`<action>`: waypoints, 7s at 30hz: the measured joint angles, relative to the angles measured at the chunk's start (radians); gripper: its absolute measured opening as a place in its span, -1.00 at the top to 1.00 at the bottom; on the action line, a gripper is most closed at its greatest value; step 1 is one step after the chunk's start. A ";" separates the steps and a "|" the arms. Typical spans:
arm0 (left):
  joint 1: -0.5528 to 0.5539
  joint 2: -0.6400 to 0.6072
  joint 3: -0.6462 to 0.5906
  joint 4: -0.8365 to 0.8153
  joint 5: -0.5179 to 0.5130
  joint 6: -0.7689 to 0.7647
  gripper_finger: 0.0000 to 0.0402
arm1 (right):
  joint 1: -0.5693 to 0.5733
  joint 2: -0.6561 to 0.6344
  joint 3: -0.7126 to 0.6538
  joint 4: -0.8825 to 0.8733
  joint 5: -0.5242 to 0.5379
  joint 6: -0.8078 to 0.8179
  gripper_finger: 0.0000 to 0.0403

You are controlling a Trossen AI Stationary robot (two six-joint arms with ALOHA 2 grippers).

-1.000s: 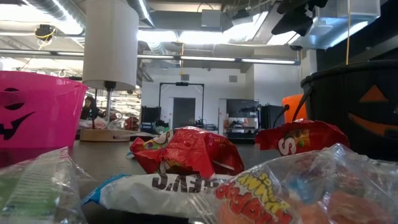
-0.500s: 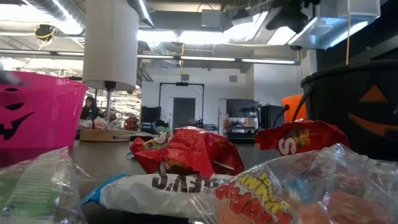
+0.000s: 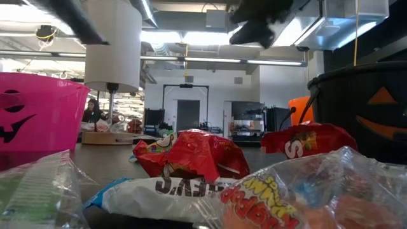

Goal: Sort candy
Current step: Put the white chocolate into the black bucket

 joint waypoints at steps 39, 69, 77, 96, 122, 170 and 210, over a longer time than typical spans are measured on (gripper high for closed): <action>0.254 -0.018 0.001 0.145 -0.025 0.394 1.00 | 0.059 0.478 0.079 0.769 0.033 -0.245 -0.20; 0.233 -0.022 0.077 0.112 -0.050 0.365 0.80 | 0.058 0.506 0.119 0.668 0.059 -0.241 0.80; 0.144 -0.023 0.265 -0.033 -0.166 0.287 0.48 | 0.058 0.441 0.119 0.613 0.059 -0.241 0.76; 0.003 -0.190 0.035 -0.034 -0.243 -0.102 0.44 | 0.058 0.243 0.119 0.175 0.069 -0.243 0.63; 0.491 -0.182 -0.590 0.786 0.369 0.152 0.00 | 0.058 0.229 0.119 0.031 0.104 -0.241 0.34; 0.464 -0.089 -0.681 0.904 0.370 0.071 0.97 | 0.058 0.230 0.119 0.030 0.105 -0.241 0.34; 0.300 -0.093 0.034 0.400 -0.003 0.327 1.00 | 0.114 0.363 0.119 0.456 -0.011 -0.335 -0.33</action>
